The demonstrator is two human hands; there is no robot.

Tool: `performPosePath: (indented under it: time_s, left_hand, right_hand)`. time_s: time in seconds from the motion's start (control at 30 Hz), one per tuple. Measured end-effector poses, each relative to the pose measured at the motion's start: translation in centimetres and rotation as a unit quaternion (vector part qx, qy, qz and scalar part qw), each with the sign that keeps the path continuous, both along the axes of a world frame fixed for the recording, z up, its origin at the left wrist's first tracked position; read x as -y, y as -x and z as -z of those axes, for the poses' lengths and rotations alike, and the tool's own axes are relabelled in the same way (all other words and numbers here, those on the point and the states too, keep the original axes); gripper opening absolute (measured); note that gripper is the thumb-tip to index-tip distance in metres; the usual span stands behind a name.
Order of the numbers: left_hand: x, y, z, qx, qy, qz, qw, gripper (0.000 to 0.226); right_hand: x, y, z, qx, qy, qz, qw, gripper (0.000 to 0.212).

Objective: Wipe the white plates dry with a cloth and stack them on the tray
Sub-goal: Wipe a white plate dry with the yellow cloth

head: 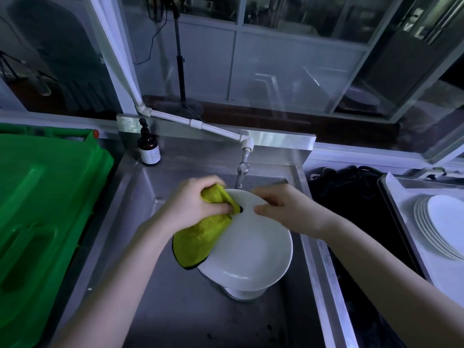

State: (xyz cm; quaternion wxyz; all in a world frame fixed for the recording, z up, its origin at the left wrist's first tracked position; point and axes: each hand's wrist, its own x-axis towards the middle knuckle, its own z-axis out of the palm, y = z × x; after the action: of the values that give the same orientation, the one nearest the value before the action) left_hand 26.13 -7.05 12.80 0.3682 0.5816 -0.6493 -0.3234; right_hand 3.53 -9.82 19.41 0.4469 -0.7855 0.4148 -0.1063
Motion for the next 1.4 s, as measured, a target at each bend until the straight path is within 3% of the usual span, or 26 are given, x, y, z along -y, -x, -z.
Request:
performPosePath:
  time_s: [0.07,0.13,0.23,0.37,0.43,0.5,0.57,0.67,0.77,0.83,0.93,1.03,1.1,1.2,1.3,1.33,1.4]
  left_hand:
    - [0.2,-0.1,-0.3,-0.01,0.007,-0.005,1.0,0.032]
    - [-0.1,-0.8,0.4,-0.123,-0.008,-0.074,0.99,0.023]
    - [-1.3,-0.5,2.6,-0.35,-0.091,-0.233,0.903,0.011]
    - [-1.9,2.2,4.0,-0.467,-0.153,-0.344,0.8,0.019]
    - [-1.7,2.1,3.8,-0.481,-0.149,-0.358,0.786,0.018]
    - [-1.5,1.3,3.4,-0.445,-0.142,-0.353,0.811,0.024]
    - [-1.5,0.7,2.8,-0.397,-0.119,-0.336,0.846,0.024]
    - [-1.6,0.6,1.3,-0.273,-0.062,-0.259,0.924,0.008]
    - [-1.1,1.2,-0.3,-0.114,0.013,-0.127,0.985,0.01]
    - [-0.9,1.3,-1.1,-0.084,0.032,-0.084,0.992,0.013]
    - [-1.3,1.0,-1.0,-0.187,0.016,-0.092,0.978,0.01]
    - [-1.9,1.4,0.3,-0.335,-0.037,-0.199,0.92,0.005]
    - [-2.2,1.7,1.1,-0.38,-0.08,-0.258,0.885,0.011]
    - [-2.1,1.3,1.3,-0.298,-0.085,-0.236,0.921,0.01]
    - [-1.5,1.1,-0.1,-0.139,-0.026,-0.092,0.986,0.017]
    - [-1.1,1.4,-0.6,-0.08,-0.007,-0.038,0.996,0.018]
    - [-0.8,2.0,-1.3,-0.029,0.012,0.024,0.999,0.017]
  right_hand:
    - [0.3,0.1,0.3,0.021,-0.022,0.016,0.999,0.022]
    - [0.9,0.8,0.4,0.078,-0.047,0.059,0.994,0.021]
    - [1.6,1.4,0.5,0.193,-0.099,0.167,0.962,0.031]
    - [0.2,0.1,2.8,0.311,-0.135,0.294,0.894,0.032]
    - [-1.2,0.1,4.4,0.341,-0.189,0.297,0.872,0.035]
    - [-1.6,1.1,4.8,0.337,-0.226,0.263,0.875,0.036]
    - [-0.8,2.2,3.8,0.288,-0.208,0.231,0.906,0.035]
    - [1.0,2.1,1.4,0.169,-0.066,0.175,0.968,0.027]
    - [1.6,0.3,0.6,-0.019,0.096,0.087,0.991,0.026]
    - [1.3,-0.3,1.0,-0.073,0.146,0.069,0.984,0.025]
    - [0.8,0.6,1.0,0.052,0.115,0.103,0.987,0.014]
    - [0.5,1.2,1.6,0.211,0.046,0.226,0.95,0.018]
    - [0.2,1.2,2.3,0.248,0.023,0.29,0.924,0.019]
    - [-0.2,1.5,2.8,0.211,0.031,0.273,0.938,0.017]
    - [-0.4,1.0,2.8,0.085,0.089,0.148,0.981,0.014]
    - [-0.5,0.5,3.0,0.034,0.116,0.099,0.988,0.015]
    - [-0.7,0.1,3.4,0.013,0.129,0.061,0.99,0.015]
